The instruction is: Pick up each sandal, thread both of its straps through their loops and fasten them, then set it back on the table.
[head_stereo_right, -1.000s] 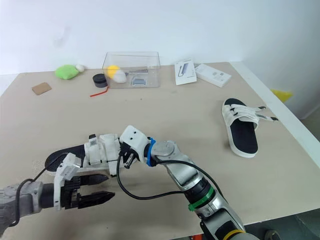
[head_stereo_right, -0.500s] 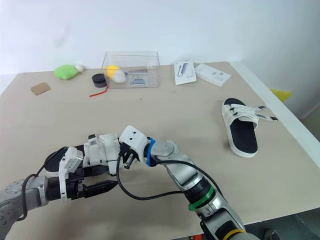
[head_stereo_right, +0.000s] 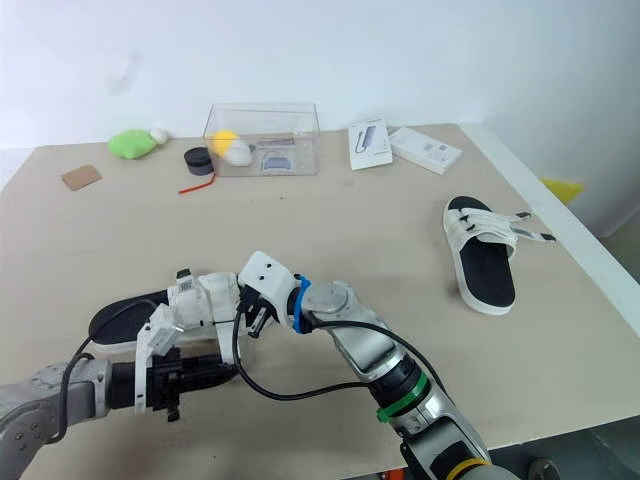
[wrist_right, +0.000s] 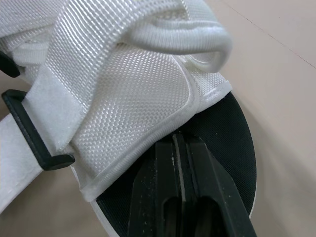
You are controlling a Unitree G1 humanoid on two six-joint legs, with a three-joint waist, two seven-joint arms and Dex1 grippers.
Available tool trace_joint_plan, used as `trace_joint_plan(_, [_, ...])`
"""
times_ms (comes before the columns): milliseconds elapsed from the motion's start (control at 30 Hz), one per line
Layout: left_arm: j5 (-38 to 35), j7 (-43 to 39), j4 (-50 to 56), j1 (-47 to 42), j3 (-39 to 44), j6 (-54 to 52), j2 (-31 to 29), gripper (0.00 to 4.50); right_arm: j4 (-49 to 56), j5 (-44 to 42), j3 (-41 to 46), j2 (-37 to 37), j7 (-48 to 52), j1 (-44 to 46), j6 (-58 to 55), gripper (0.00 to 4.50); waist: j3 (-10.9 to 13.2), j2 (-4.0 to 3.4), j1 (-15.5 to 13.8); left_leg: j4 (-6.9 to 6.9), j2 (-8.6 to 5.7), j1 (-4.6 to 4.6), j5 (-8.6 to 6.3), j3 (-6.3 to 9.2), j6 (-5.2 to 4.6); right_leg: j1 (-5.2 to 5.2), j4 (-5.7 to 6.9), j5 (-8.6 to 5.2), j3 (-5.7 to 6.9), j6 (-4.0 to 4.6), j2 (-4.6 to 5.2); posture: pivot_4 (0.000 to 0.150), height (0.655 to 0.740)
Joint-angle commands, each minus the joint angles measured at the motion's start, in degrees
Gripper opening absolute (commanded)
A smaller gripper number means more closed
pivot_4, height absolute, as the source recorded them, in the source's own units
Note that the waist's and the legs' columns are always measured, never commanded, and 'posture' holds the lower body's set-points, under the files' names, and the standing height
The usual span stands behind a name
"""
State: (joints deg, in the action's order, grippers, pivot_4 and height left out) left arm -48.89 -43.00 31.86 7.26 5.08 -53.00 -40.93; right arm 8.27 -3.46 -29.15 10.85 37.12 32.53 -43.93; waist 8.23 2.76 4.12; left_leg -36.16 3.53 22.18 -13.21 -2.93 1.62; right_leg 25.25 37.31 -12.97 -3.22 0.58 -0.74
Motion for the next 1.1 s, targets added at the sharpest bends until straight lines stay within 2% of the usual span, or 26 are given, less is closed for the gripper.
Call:
trace_joint_plan(33, [-0.52,-0.42,0.13,0.10,0.18,0.05,-0.38,0.19,-2.95,0.90,-0.98,1.20,-0.14,-0.98,-2.08,0.00,0.00,0.00,0.00,0.00,0.00,0.00,0.00,0.00,0.00,0.00,0.00,0.00,0.00,0.00,0.00,0.150,0.7400])
trace_joint_plan(267, [0.55,-5.41,4.44,7.21,-2.75,-0.60,-7.18,0.19,-3.31,0.94,-1.04,1.15,-0.03,-0.91,-1.69,0.00,-0.01,0.01,0.03,0.01,0.02,0.00,-0.02,0.01,0.00,0.02,0.00,-0.03,-0.03,0.00,0.01,0.150,0.7400])
trace_joint_plan(500, [1.09,-6.55,5.28,8.07,-2.96,2.82,-6.94,0.19,-3.40,0.90,-1.23,0.73,-0.18,-0.96,-1.52,0.00,0.00,-0.01,0.03,0.01,0.02,-0.04,-0.03,-0.01,0.00,0.02,0.00,-0.03,-0.03,0.00,0.01,0.150,0.7400])
trace_joint_plan(567, [1.53,-6.12,4.87,8.67,-2.12,4.37,-6.32,0.79,-3.39,0.90,-1.35,0.61,-0.22,-1.01,-1.47,0.00,0.00,-0.02,0.03,0.02,0.03,-0.04,-0.04,0.00,0.01,0.02,0.00,-0.03,-0.03,0.02,0.00,0.150,0.7400])
trace_joint_plan(600, [1.63,-6.21,4.70,9.23,-1.60,4.95,-6.34,0.92,-3.31,0.87,-1.40,0.56,-0.22,-1.08,-1.46,0.00,0.00,-0.02,0.03,0.02,0.03,-0.04,-0.04,0.00,0.01,0.02,0.00,-0.03,-0.03,0.02,0.00,0.150,0.7400])
trace_joint_plan(633, [1.95,-6.39,4.43,9.97,-0.79,5.89,-6.38,1.48,-3.27,0.84,-1.47,0.46,-0.26,-1.13,-1.48,0.00,0.00,-0.02,0.03,0.02,0.04,-0.04,-0.04,0.00,0.01,0.02,0.00,-0.03,-0.04,0.02,0.01,0.150,0.7400])
trace_joint_plan(667, [2.06,-6.47,4.11,10.68,0.01,6.52,-6.41,1.80,-3.23,0.80,-1.50,0.39,-0.28,-1.18,-1.51,0.00,0.00,-0.02,0.03,0.01,0.03,-0.04,-0.04,0.01,0.01,0.02,0.00,-0.03,-0.04,0.02,0.01,0.150,0.7400])
trace_joint_plan(700, [2.40,-6.76,3.79,11.44,0.69,7.25,-6.69,2.40,-3.23,0.76,-1.52,0.30,-0.29,-1.20,-1.57,0.00,0.00,-0.02,0.03,0.01,0.03,-0.06,-0.03,0.00,0.01,0.02,0.00,-0.03,-0.04,0.02,0.02,0.150,0.7400])
trace_joint_plan(900, [12.80,-8.38,2.02,18.33,5.16,20.76,-7.46,4.47,-3.07,0.55,-1.56,0.38,-0.02,-1.45,-1.59,0.00,0.03,-0.14,0.02,0.00,0.07,-0.10,-0.03,0.02,0.00,0.02,0.00,-0.03,-0.04,0.05,0.03,0.150,0.7400])
trace_joint_plan(1100, [29.37,-10.97,-4.38,24.48,5.08,43.56,-7.51,4.47,-4.24,0.76,-2.12,0.27,0.84,-0.71,-0.52,0.00,0.04,-0.27,0.03,0.01,0.10,-0.11,-0.03,0.00,0.01,0.05,0.00,-0.05,-0.07,0.10,0.11,0.150,0.7400])
